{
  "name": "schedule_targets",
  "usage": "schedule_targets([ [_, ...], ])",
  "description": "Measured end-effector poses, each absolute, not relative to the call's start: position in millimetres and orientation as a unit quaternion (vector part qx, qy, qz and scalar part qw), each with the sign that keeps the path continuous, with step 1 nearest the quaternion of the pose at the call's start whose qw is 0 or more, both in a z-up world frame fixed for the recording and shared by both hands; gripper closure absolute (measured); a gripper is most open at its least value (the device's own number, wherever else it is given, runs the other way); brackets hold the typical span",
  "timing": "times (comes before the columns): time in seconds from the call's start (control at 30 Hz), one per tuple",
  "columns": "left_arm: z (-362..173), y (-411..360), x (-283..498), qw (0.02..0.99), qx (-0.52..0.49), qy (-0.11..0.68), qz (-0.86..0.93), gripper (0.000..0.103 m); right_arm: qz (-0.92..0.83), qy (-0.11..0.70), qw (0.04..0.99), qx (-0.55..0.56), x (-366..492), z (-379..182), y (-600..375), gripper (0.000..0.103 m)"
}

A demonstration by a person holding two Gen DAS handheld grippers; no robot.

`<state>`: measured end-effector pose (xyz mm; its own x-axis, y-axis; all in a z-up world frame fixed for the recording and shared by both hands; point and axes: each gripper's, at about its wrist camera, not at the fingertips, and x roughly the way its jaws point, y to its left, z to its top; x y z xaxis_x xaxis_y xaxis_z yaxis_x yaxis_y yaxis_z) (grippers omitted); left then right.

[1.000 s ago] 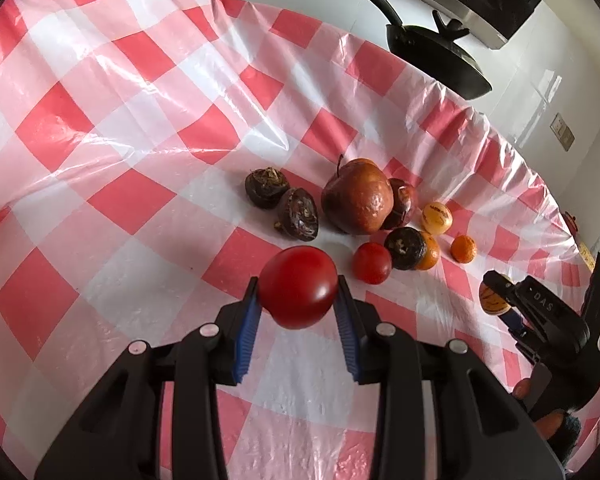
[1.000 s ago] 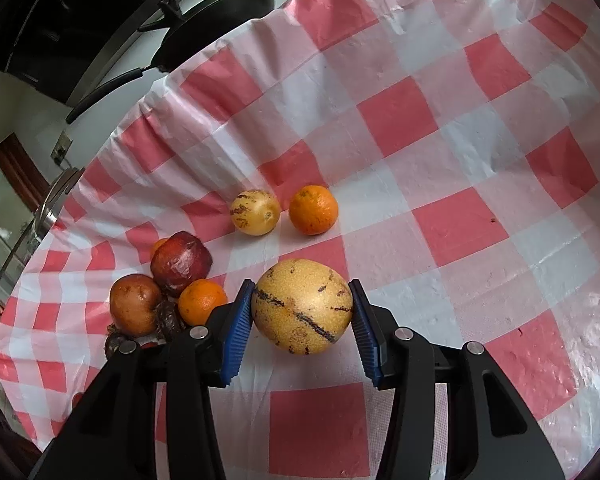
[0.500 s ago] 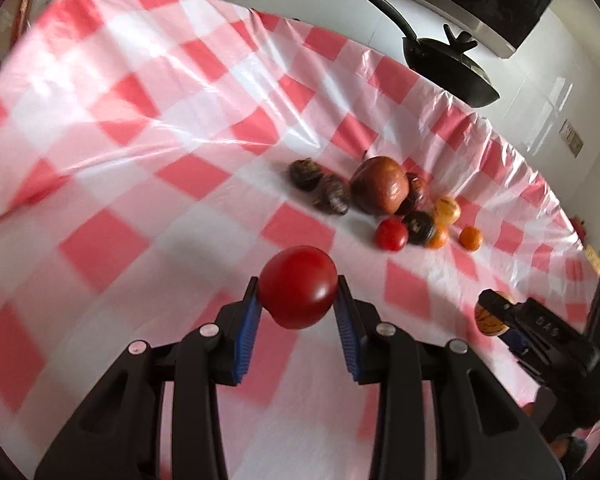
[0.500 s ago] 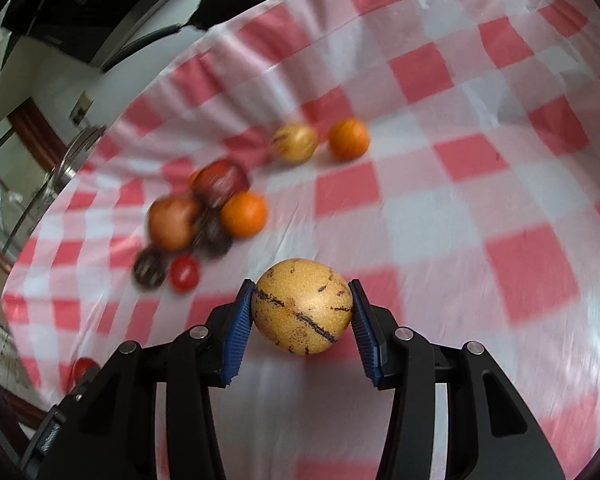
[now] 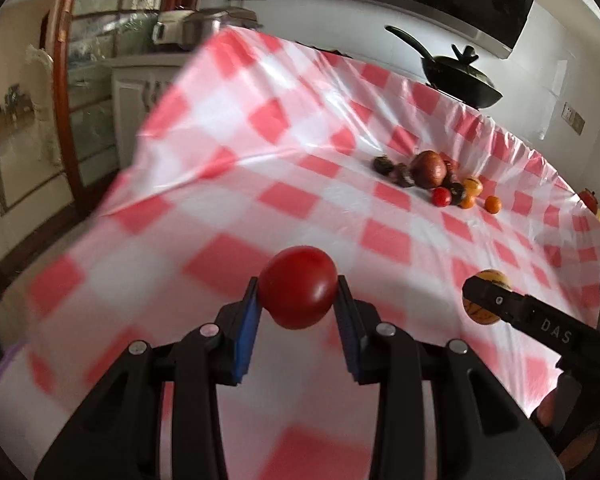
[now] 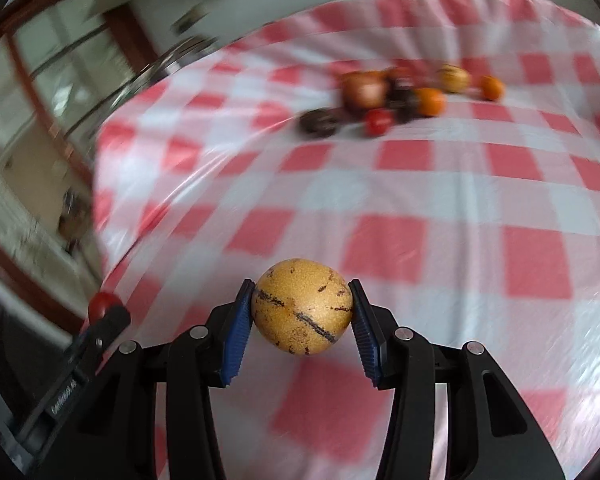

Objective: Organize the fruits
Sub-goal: 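Carry the yellow melon and red tomato in both grippers over the white box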

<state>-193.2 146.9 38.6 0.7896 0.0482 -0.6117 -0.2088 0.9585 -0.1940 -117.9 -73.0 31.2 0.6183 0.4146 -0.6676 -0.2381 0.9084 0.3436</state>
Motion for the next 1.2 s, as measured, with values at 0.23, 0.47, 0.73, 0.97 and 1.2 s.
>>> schedule_targets([
  [0.23,23,208,-270,0.933,-0.122,0.317,0.119,0.067,0.263,0.396,0.879,0.011,-176,34,8,0.056],
  [0.47,-4,267,-339,0.912,-0.131,0.332,0.201,0.067,0.362,0.388,0.844,-0.081,-235,29,82,0.056],
  [0.73,-46,311,-363,0.871,-0.111,0.401,0.260,0.066,0.491,0.374,0.758,-0.209,-319,2,154,0.056],
  [0.97,-102,332,-343,0.820,-0.082,0.507,0.252,0.066,0.489,0.429,0.689,-0.318,-345,-71,200,0.056],
  [1.2,-149,344,-330,0.774,-0.086,0.578,0.244,0.066,0.472,0.463,0.655,-0.366,-351,-117,216,0.056],
])
